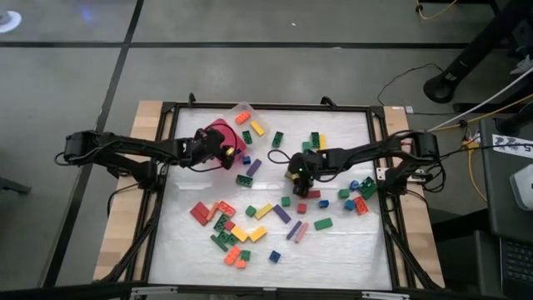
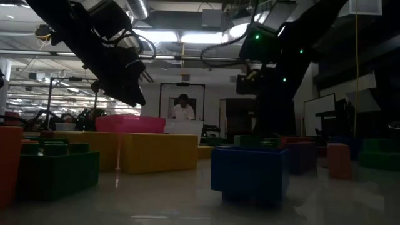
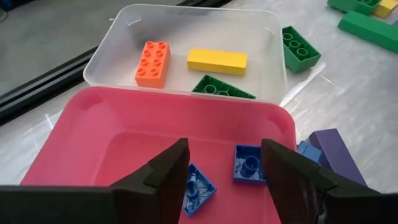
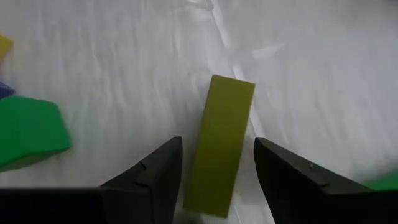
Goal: Sort blocks by size
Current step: Put the big light green block into the white bin
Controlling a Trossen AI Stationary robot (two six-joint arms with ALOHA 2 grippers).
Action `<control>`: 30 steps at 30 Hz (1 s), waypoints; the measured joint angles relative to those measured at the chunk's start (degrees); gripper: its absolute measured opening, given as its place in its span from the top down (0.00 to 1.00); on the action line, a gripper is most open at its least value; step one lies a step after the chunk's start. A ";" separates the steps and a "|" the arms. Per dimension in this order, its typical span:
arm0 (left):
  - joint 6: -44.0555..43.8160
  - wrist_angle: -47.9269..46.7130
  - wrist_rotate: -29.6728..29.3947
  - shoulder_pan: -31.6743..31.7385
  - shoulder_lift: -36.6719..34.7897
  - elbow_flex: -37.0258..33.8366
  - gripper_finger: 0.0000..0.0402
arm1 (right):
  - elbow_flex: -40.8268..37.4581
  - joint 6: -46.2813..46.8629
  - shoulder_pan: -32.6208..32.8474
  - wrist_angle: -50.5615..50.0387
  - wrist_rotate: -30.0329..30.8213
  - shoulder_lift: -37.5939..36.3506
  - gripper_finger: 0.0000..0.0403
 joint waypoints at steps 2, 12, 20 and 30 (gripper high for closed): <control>0.02 0.01 0.06 0.00 0.00 0.00 0.54 | 0.01 0.00 -0.01 0.93 0.06 1.45 0.51; 6.93 -0.59 3.11 -5.02 -2.21 0.00 0.54 | 0.35 -0.02 0.00 2.66 0.81 3.32 0.76; 6.95 -2.69 10.17 -12.38 -8.73 0.00 0.54 | 5.40 -4.78 -0.02 2.54 0.97 3.98 0.76; -3.55 -13.29 12.11 -21.00 -12.66 -0.02 0.54 | 17.98 -22.03 -1.61 6.91 8.09 3.78 0.76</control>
